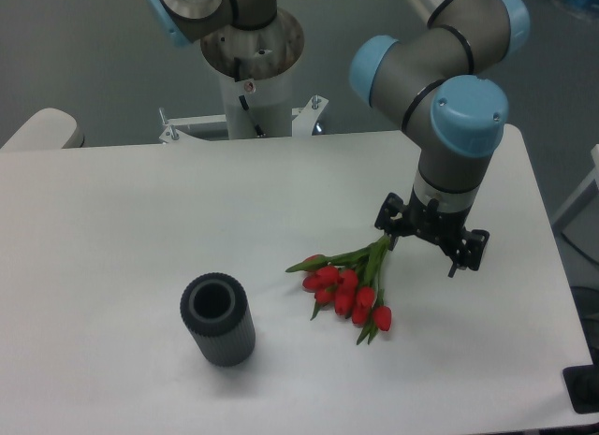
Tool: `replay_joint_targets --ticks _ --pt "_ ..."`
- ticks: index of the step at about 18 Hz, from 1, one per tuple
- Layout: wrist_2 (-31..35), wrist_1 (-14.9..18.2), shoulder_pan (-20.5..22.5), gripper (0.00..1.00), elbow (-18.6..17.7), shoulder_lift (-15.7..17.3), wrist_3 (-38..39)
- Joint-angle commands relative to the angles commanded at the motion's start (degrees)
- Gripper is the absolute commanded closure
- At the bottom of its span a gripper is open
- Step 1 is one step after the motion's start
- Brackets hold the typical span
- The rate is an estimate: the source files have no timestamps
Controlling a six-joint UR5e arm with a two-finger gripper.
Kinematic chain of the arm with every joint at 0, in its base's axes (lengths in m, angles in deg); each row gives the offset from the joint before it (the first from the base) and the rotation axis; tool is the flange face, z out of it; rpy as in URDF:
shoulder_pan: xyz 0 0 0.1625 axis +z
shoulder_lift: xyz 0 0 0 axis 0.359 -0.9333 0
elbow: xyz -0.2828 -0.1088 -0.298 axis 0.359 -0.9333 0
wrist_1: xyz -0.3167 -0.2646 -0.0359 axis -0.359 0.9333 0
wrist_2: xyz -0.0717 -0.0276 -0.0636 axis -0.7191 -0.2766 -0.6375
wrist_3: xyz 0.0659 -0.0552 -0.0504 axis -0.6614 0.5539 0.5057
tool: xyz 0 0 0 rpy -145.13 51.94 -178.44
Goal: Pick up the flowers from the table
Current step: 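Move the open gripper over the tulip stems near the flower heads, then lower the gripper around the tulip stems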
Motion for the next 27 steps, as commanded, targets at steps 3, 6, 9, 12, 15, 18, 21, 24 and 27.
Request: replay_joint_targets --ticks 3,6,9,12,15,18,21,24,27 --pt "0.0 -3.1 0.4 0.0 -3.9 0.7 -0.1" --pt "-0.1 -7.5 0.3 0.0 -8.7 1.3 -0.1" --pt "-0.3 -12.3 -0.1 0.0 -12.8 2.1 0.3" --pt "-0.5 -13.6 -0.1 0.0 -14.7 1.9 -0.3" --pt "-0.5 -17.7 0.0 0.0 -17.1 1.7 -0.3" --pt "-0.5 -18.3 -0.3 0.0 -18.2 1.3 -0.2" --pt "-0.5 -18.6 -2.0 0.0 -18.8 1.3 0.5" --pt "-0.5 -20.3 -3.2 0.0 -19.9 0.8 1.1" --pt "-0.5 -22.7 -3.2 0.0 -20.0 -0.8 1.0"
